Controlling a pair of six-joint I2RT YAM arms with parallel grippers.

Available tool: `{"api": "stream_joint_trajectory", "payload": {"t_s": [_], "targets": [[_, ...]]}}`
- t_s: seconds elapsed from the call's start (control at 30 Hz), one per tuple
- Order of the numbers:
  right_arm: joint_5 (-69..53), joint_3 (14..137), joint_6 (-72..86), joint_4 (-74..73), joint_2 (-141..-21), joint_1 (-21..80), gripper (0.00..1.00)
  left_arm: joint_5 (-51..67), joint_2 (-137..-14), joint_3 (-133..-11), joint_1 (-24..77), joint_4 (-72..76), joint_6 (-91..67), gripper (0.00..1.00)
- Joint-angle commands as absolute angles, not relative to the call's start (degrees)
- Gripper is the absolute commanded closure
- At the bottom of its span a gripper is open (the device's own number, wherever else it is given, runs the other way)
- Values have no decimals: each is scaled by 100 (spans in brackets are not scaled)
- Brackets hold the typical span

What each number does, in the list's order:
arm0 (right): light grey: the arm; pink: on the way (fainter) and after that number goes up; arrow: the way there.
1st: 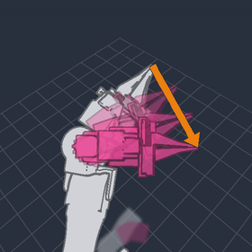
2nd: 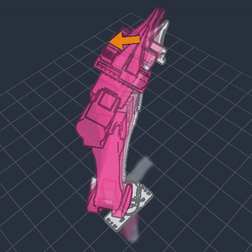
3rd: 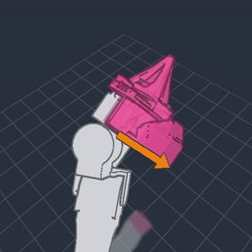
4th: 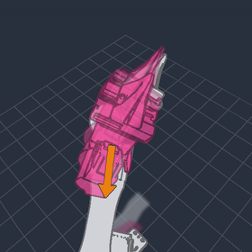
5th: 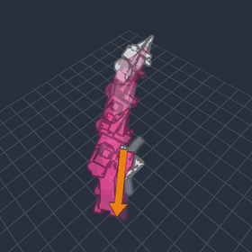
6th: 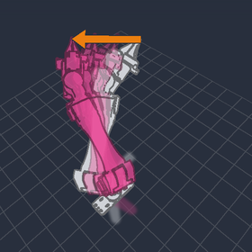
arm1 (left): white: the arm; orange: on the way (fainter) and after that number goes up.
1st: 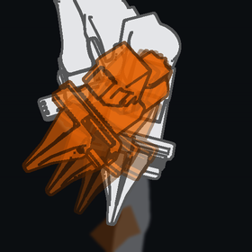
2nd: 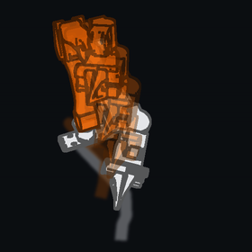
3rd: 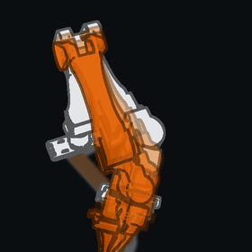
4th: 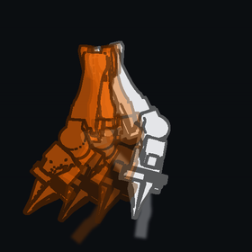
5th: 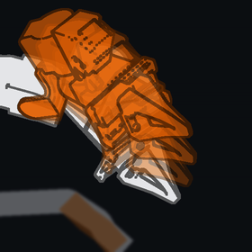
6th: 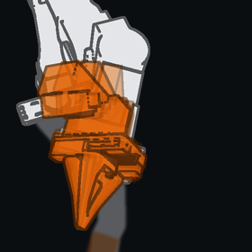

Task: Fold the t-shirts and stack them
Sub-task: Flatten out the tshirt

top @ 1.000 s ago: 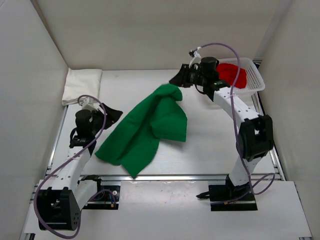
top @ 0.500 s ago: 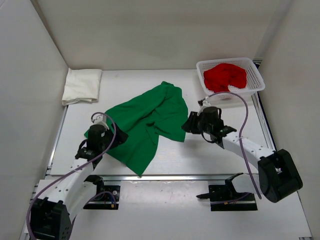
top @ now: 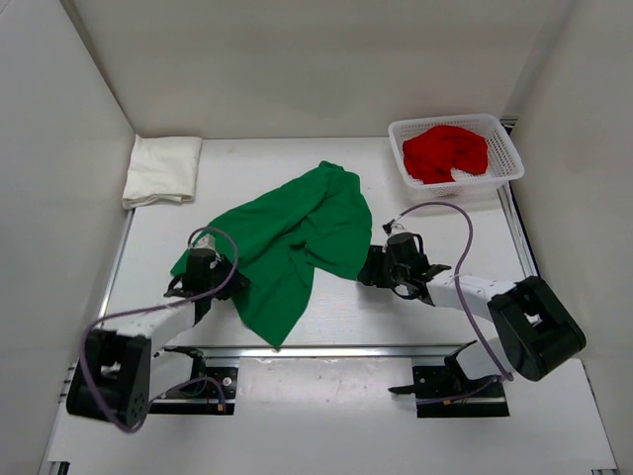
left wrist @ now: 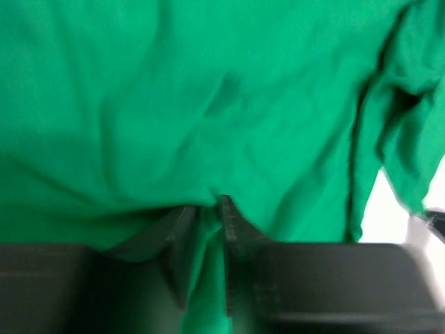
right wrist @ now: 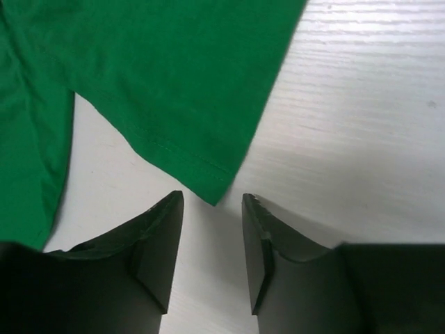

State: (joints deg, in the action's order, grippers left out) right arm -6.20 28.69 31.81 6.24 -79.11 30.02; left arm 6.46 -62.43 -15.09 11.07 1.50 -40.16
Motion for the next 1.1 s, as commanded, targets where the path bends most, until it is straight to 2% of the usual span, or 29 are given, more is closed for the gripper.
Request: {"api": "stream_joint_trajectory", "payload": {"t_s": [0.0, 0.07, 0.1, 0.17, 0.2, 0.27, 0.33, 0.4, 0.47, 0.5, 0.57, 0.67, 0.7, 0.77, 0.8, 0.83, 0.93, 1.07], "targets": [[-650, 2892, 3313, 949, -8191, 3067, 63, 423, -7065, -1932, 1168, 588, -4131, 74], [-789, 2857, 3314, 1159, -8454, 2963, 74, 299, -7827, -2546, 1282, 799, -4166, 85], [-887, 2830, 3322, 1265, -8559, 2866, 84, 221, -8240, -3001, 1370, 791, -4157, 86], [-1141, 2822, 3323, 1327, -8648, 2752, 96, 62, -8847, -3678, 1485, 712, -4105, 92], [-1169, 2900, 3357, 1292, -8666, 2725, 100, 79, -9233, -4152, 1538, 686, -4044, 94], [-933, 2866, 3287, 1117, -8466, 2794, 100, 245, -9735, -4891, 1573, 405, -4069, 95], [-748, 2665, 3252, 959, -8122, 2707, 100, 186, -10097, -5657, 1643, 152, -3965, 92], [-791, 2558, 3261, 818, -7587, 2646, 100, 80, -10440, -6517, 1722, -157, -3833, 84], [-852, 2365, 3287, 660, -7279, 2584, 100, 9, -10572, -6959, 1731, -482, -3692, 66], [-870, 2338, 3278, 650, -7182, 2575, 100, 26, -10530, -7048, 1679, -544, -3648, 61], [-1010, 2119, 3322, 659, -6988, 2558, 97, 210, -10277, -6796, 1495, -467, -3682, 46], [-1125, 1890, 3366, 738, -6768, 2558, 80, 448, -9362, -5636, 1109, 86, -3928, 29], [-1177, 1811, 3375, 782, -6689, 2505, 74, 457, -8986, -5207, 977, 123, -3920, 27], [-1344, 1767, 3349, 817, -6583, 2426, 69, 344, -8264, -4573, 941, 44, -3815, 30], [-1414, 1767, 3305, 817, -6531, 2382, 70, 221, -7740, -4100, 1036, 0, -3814, 40], [-1432, 1758, 3287, 809, -6487, 2382, 70, 28, -7178, -3652, 1124, 0, -3780, 43], [-1476, 1731, 3261, 861, -6407, 2364, 69, -447, -6077, -2711, 1205, -500, -3814, 43], [-1512, 1740, 3269, 905, -6416, 2417, 69, -431, -5467, -1943, 704, -492, -3972, 44]]}}
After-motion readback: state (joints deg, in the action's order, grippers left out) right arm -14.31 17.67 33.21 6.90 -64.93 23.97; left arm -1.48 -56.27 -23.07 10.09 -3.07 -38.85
